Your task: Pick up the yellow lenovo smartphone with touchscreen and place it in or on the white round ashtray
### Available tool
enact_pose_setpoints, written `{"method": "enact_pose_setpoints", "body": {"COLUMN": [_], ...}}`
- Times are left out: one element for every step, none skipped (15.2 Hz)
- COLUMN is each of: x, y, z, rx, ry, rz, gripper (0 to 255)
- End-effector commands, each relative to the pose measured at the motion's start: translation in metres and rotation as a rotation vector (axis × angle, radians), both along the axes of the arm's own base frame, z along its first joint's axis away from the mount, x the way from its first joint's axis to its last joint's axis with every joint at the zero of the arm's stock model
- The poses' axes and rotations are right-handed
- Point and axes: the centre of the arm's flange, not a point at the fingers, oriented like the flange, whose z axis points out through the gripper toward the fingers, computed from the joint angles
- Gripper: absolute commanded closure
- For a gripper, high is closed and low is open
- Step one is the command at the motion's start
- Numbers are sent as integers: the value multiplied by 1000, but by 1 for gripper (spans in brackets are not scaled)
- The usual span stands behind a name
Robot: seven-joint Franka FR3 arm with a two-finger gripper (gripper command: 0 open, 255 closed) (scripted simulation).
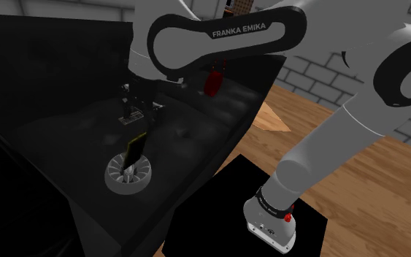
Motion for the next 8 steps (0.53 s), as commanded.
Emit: {"method": "enact_pose_setpoints", "body": {"x": [-1, -1, -1, -1, -1, -1, -1, -1], "y": [-2, -3, -4, -4, -4, -4, -4, -4], "z": [18, 32, 42, 42, 42, 42, 42, 42], "rx": [0, 0, 0, 0, 0, 0, 0, 0], "ry": [1, 1, 1, 1, 1, 1, 1, 1], "rz": [0, 0, 0, 0, 0, 0, 0, 0], "gripper": [0, 0, 0, 0, 0, 0, 0, 0]}}
